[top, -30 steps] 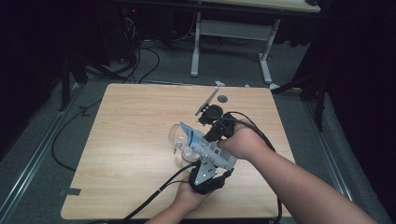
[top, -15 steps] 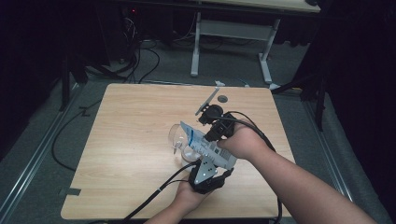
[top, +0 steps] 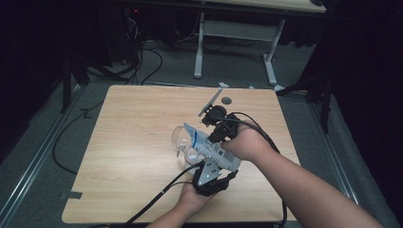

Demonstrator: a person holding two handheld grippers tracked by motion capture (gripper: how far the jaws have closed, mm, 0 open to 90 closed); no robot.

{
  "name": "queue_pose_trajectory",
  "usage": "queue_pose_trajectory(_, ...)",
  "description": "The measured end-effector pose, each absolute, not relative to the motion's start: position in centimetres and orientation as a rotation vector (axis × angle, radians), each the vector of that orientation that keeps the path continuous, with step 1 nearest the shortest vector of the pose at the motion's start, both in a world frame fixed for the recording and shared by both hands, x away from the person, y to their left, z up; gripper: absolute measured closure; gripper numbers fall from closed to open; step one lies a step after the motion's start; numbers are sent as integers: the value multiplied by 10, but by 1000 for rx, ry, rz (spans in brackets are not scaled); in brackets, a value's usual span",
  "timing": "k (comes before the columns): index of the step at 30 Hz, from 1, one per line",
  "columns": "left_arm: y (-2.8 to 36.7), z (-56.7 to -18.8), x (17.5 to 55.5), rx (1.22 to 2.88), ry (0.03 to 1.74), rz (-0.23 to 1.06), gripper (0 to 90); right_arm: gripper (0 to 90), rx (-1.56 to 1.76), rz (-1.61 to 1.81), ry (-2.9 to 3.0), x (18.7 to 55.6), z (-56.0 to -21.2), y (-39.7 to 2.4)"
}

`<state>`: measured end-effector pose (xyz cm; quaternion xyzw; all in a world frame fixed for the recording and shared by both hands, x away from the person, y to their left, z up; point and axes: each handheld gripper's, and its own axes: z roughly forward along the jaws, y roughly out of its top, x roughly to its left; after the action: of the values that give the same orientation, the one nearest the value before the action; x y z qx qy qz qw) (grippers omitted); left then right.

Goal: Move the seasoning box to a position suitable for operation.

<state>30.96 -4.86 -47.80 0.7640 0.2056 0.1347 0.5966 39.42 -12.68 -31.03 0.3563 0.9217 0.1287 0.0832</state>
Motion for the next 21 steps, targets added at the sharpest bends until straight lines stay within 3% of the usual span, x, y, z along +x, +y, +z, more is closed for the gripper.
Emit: queue_pose_trajectory(21,-49,-476,309,1768,478,312,611,899,1063,383,2752,394,-309,-125)
